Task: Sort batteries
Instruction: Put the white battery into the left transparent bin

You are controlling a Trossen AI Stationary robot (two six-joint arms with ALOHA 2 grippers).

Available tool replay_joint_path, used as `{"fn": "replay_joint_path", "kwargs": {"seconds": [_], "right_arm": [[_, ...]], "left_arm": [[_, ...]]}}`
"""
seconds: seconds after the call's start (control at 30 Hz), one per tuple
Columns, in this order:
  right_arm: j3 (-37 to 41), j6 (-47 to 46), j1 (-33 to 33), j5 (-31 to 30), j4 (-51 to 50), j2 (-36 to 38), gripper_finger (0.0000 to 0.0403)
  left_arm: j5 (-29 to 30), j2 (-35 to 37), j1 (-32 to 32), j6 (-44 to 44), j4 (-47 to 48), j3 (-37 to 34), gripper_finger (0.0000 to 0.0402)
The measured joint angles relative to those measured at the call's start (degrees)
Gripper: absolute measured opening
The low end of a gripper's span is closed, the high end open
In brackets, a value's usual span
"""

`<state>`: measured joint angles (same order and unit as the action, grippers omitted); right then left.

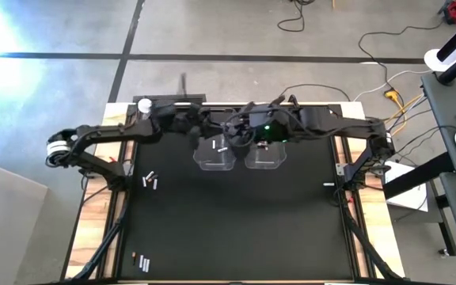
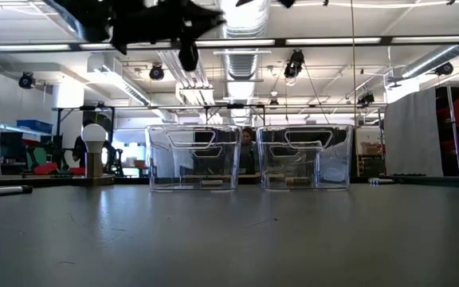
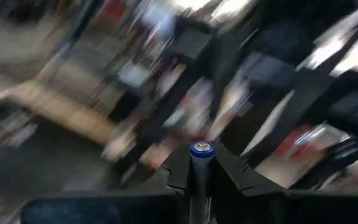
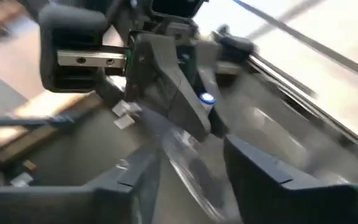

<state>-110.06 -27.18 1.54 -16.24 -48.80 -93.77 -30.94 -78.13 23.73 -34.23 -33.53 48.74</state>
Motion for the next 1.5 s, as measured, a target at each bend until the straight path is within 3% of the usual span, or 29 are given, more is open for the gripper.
{"fn": "replay_joint_path", "kwargs": {"seconds": [0.07,0.2,0.3,0.5,0.77,0.97,1.23,1.5], "right_arm": [[-3.2,-1.7,0.0,-1.0,-9.6,0.2,0.0192],[-6.5,-6.8,-0.9,-2.4,-23.8,0.4,0.0222],[-6.8,-9.4,-1.6,-2.4,-29.2,0.8,0.0237],[-6.8,-12.1,-2.0,-2.3,-35.2,2.2,0.0254],[-6.8,-6.7,-0.3,-0.8,-41.5,5.1,0.0262],[-3.2,3.4,3.0,9.3,-41.2,5.5,0.0251],[12.1,15.1,7.3,12.2,-41.3,9.6,0.0234],[30.6,16.0,9.2,7.5,-40.9,13.1,0.024]], "left_arm": [[2.0,-0.5,0.6,9.0,16.4,5.4,0.0015],[14.9,-4.7,0.7,25.5,45.5,16.4,0.0015],[19.7,-10.5,0.9,31.6,56.8,22.7,0.0015],[20.1,-21.9,1.0,38.5,72.6,31.9,0.0015],[23.2,-30.5,1.2,38.4,72.7,33.3,0.0015],[28.5,-35.4,1.4,39.1,72.7,34.9,0.0026],[29.6,-39.9,1.8,39.8,72.0,34.8,0.0019],[32.0,-40.7,1.7,40.9,71.1,34.7,0.0025]]}}
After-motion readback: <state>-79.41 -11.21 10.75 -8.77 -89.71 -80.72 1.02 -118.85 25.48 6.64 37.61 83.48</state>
